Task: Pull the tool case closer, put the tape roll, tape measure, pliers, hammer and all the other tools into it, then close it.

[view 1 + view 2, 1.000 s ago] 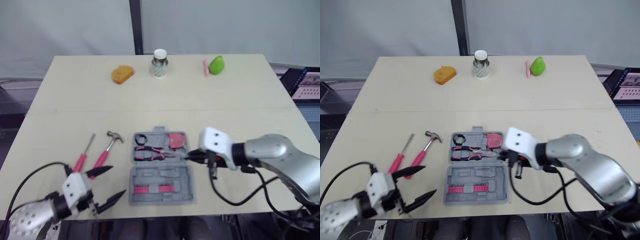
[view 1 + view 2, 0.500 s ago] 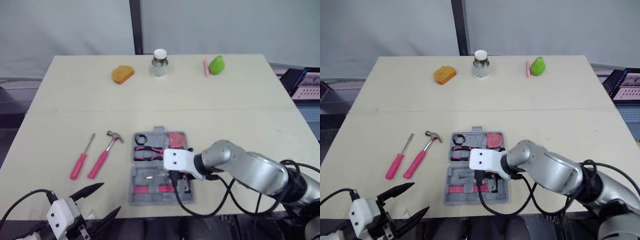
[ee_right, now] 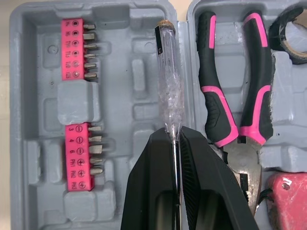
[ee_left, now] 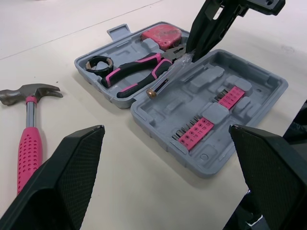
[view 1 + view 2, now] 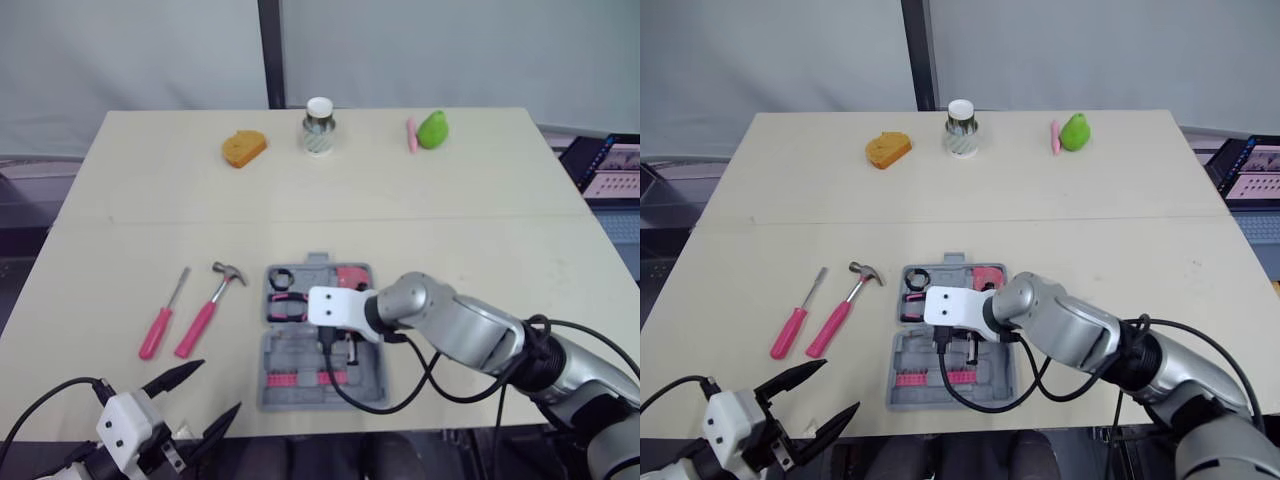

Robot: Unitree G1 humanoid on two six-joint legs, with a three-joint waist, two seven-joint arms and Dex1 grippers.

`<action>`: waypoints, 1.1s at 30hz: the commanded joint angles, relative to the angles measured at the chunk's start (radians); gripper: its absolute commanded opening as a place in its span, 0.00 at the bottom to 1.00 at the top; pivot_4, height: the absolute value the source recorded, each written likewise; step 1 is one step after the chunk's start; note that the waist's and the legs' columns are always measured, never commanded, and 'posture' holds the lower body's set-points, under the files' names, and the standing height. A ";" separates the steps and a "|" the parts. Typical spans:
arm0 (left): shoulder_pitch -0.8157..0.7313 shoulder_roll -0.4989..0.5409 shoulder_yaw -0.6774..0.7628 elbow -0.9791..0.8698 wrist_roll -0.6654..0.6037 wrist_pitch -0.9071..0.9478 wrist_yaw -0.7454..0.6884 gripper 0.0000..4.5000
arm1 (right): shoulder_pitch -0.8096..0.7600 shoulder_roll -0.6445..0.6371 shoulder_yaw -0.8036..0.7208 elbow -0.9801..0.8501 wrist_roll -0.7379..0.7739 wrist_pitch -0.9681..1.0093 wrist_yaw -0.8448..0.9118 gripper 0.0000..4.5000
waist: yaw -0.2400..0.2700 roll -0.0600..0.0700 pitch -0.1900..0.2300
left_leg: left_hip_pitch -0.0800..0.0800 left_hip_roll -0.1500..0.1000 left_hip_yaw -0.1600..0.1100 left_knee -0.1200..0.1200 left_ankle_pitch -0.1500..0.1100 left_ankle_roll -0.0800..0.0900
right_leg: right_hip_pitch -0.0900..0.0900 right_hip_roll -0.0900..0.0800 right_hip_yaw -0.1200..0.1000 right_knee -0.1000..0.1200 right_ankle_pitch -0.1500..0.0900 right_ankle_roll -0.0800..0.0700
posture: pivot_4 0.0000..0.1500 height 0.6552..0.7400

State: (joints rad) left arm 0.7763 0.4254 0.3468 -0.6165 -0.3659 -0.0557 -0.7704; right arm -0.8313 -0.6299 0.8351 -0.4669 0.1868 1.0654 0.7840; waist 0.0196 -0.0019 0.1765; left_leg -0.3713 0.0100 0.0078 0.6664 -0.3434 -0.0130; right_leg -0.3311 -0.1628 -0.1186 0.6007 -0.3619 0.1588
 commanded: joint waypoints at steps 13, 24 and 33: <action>-0.012 0.013 -0.013 -0.070 -0.002 0.041 0.052 1.00 | 0.042 0.039 0.031 0.026 -0.081 -0.064 0.022 0.01 | -0.002 0.000 0.000 | 0.000 0.000 0.000 0.000 0.000 0.000 | 0.000 0.000 0.000 0.000 0.000 0.000 | 1.00 1.00; -0.007 0.014 -0.012 -0.088 0.001 0.060 0.071 1.00 | 0.060 0.067 0.032 0.057 -0.117 -0.090 0.037 0.01 | -0.004 0.000 0.000 | 0.000 0.000 0.001 0.000 0.000 0.000 | -0.001 0.000 0.001 0.000 0.000 0.000 | 1.00 1.00; -0.017 0.016 -0.011 -0.078 0.005 0.062 0.076 1.00 | 0.072 0.077 0.033 0.075 -0.144 -0.105 0.046 0.01 | -0.007 0.000 0.000 | 0.000 0.000 0.001 -0.001 0.000 0.000 | -0.002 0.000 0.001 0.001 0.000 0.000 | 1.00 1.00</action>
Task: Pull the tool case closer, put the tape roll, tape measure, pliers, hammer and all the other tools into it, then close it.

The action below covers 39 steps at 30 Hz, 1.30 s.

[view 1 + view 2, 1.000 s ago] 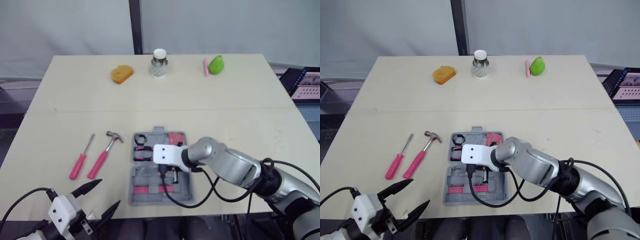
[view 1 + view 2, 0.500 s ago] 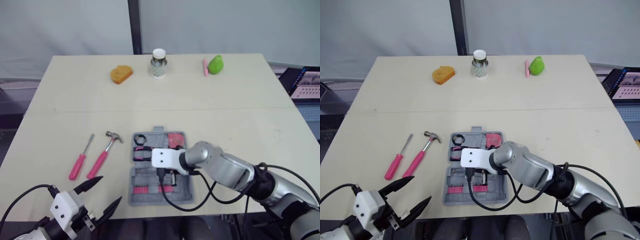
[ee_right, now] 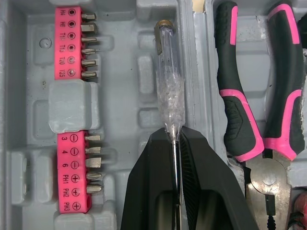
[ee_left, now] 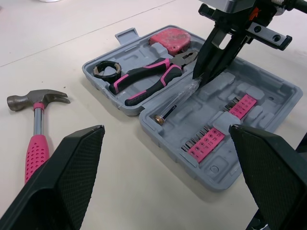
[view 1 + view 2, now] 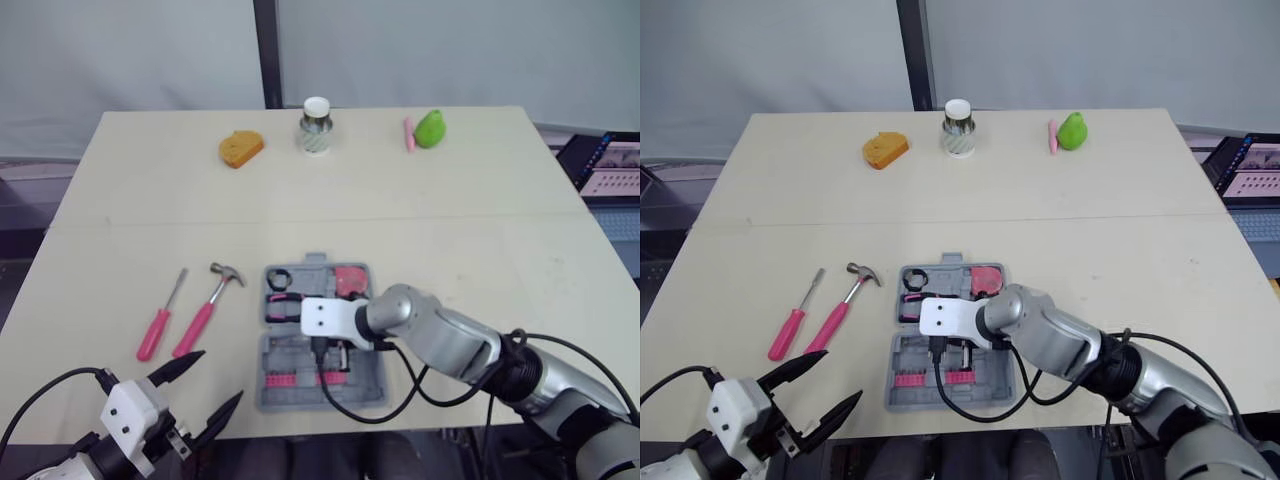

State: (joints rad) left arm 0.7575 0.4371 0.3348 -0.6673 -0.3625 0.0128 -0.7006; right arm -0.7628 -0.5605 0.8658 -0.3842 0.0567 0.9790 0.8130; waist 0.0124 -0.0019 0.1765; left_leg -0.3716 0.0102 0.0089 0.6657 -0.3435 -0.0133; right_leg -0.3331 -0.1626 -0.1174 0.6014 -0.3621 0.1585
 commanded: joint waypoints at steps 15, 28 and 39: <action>-0.053 0.008 -0.013 -0.018 -0.005 0.013 0.011 1.00 | 0.163 0.021 -0.241 -0.089 0.097 -0.130 0.013 0.99 | 0.002 0.000 0.000 | -0.002 0.000 0.002 0.000 0.000 0.000 | -0.005 0.000 0.001 0.003 0.000 0.000 | 1.00 1.00; -0.183 0.062 -0.051 0.060 0.001 0.014 -0.028 1.00 | 0.487 0.195 -0.439 0.174 0.128 -0.604 -0.026 0.01 | -0.004 -0.001 -0.001 | -0.001 0.001 0.004 0.000 0.000 0.000 | -0.006 0.000 0.002 0.006 0.000 -0.001 | 1.00 1.00; -0.187 0.078 -0.042 0.078 -0.007 0.010 -0.046 1.00 | 0.504 0.215 -0.413 0.210 0.070 -0.639 -0.014 0.01 | -0.013 -0.001 -0.001 | -0.001 0.001 0.004 0.000 0.000 0.000 | -0.006 0.000 0.001 0.007 -0.001 -0.001 | 1.00 1.00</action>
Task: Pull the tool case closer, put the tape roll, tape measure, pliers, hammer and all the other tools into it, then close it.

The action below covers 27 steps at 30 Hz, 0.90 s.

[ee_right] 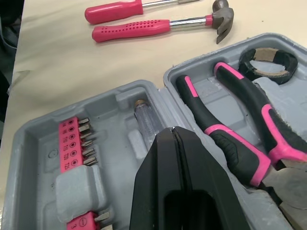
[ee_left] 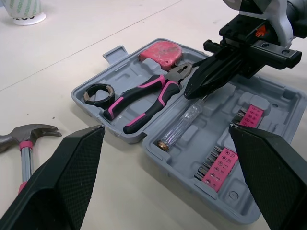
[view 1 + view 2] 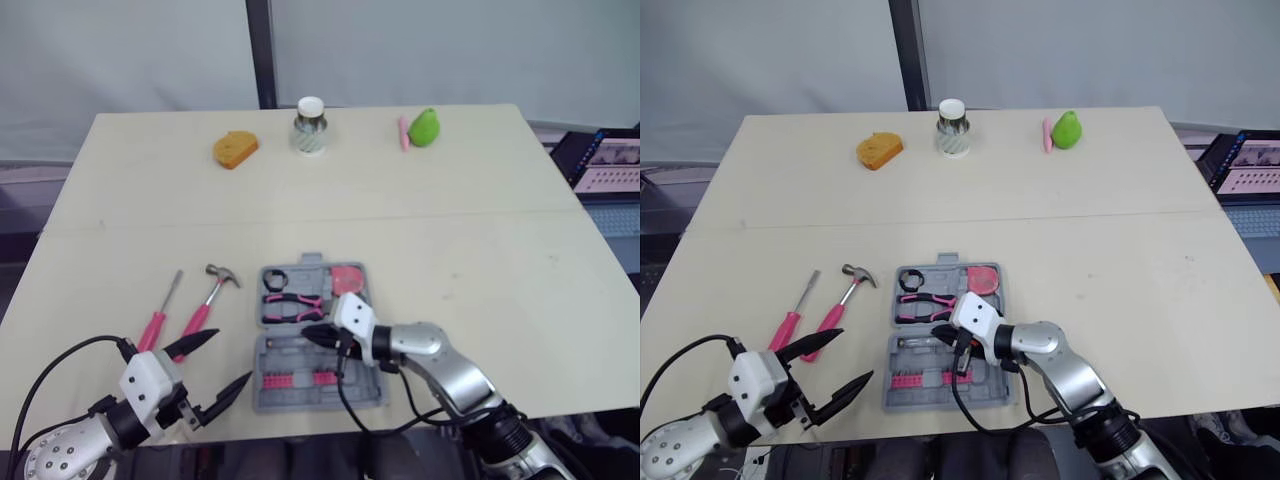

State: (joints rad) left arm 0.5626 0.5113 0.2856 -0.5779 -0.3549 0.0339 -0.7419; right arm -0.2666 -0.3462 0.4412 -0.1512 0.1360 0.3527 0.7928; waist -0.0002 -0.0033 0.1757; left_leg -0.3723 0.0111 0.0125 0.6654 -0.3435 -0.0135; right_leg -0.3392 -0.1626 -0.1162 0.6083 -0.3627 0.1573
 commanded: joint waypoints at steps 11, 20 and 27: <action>0.001 -0.009 -0.004 -0.001 -0.002 -0.012 0.013 1.00 | 0.009 -0.024 0.036 0.042 -0.079 -0.028 0.014 0.01 | 0.000 0.000 0.000 | 0.000 0.000 0.000 0.000 0.000 0.000 | 0.000 0.000 0.000 0.000 0.000 0.000 | 1.00 1.00; 0.001 -0.010 -0.002 0.003 -0.001 -0.013 0.016 1.00 | 0.013 -0.049 0.075 0.088 -0.134 -0.034 0.029 0.01 | 0.000 -0.001 -0.001 | 0.001 0.000 0.000 0.000 0.000 0.000 | 0.001 0.000 0.000 0.000 0.000 0.000 | 1.00 1.00; -0.005 -0.012 -0.006 0.005 -0.001 -0.012 0.019 1.00 | -0.004 -0.075 0.115 0.082 -0.155 0.084 0.048 0.01 | 0.001 -0.002 -0.003 | 0.002 0.000 0.000 0.000 0.000 0.000 | 0.002 0.000 0.000 0.001 0.000 0.000 | 1.00 1.00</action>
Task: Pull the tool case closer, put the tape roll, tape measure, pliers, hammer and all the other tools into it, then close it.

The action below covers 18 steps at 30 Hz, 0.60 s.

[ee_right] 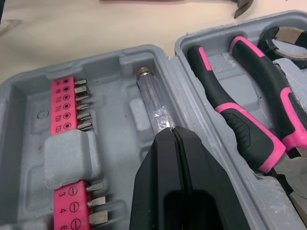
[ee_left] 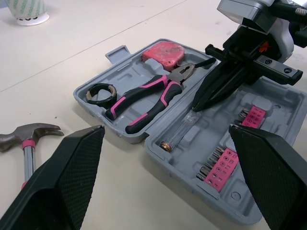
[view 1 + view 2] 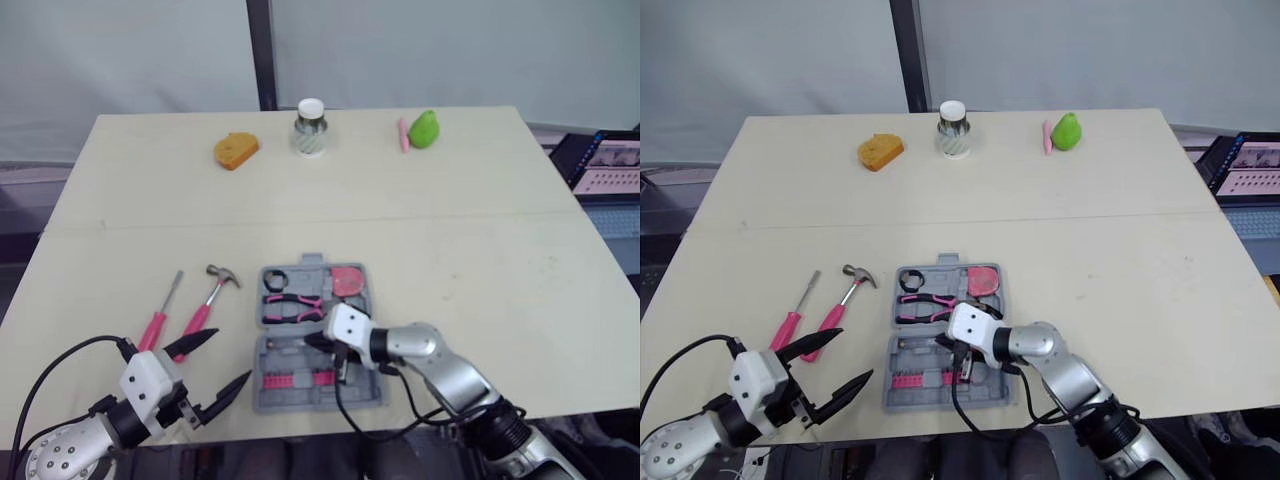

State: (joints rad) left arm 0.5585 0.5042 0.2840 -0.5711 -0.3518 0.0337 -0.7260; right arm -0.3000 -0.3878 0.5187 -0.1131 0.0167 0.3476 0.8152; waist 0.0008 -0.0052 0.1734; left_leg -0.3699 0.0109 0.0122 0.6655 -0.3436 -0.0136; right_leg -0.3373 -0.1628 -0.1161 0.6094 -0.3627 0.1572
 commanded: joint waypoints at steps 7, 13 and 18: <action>-0.010 -0.005 -0.012 0.001 -0.003 -0.014 0.010 1.00 | 0.015 -0.047 0.081 0.055 -0.058 0.160 0.030 0.01 | 0.001 0.000 -0.009 | 0.002 0.000 -0.001 0.000 0.000 0.000 | 0.002 0.000 0.000 -0.001 0.000 0.000 | 1.00 1.00; -0.017 -0.007 -0.022 0.006 0.004 -0.013 0.014 1.00 | 0.015 -0.033 0.055 0.050 -0.014 0.116 0.045 0.01 | 0.001 0.001 -0.020 | 0.002 0.000 -0.001 -0.001 0.000 0.000 | 0.002 0.000 0.000 -0.001 0.000 0.000 | 1.00 1.00; -0.069 0.019 -0.010 0.035 -0.019 0.036 0.015 1.00 | 0.003 -0.023 -0.120 -0.044 0.178 0.080 0.121 0.01 | 0.004 0.001 -0.018 | 0.001 -0.001 -0.002 0.000 0.000 0.000 | 0.003 0.000 -0.001 -0.002 0.000 0.000 | 1.00 1.00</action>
State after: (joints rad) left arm 0.5030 0.5127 0.2577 -0.5303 -0.3511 0.0621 -0.7128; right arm -0.2849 -0.3988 0.4587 -0.1154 0.1371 0.4319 0.8989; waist 0.0051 -0.0039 0.1551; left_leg -0.3697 0.0106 0.0108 0.6653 -0.3440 -0.0140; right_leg -0.3347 -0.1628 -0.1167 0.6066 -0.3628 0.1570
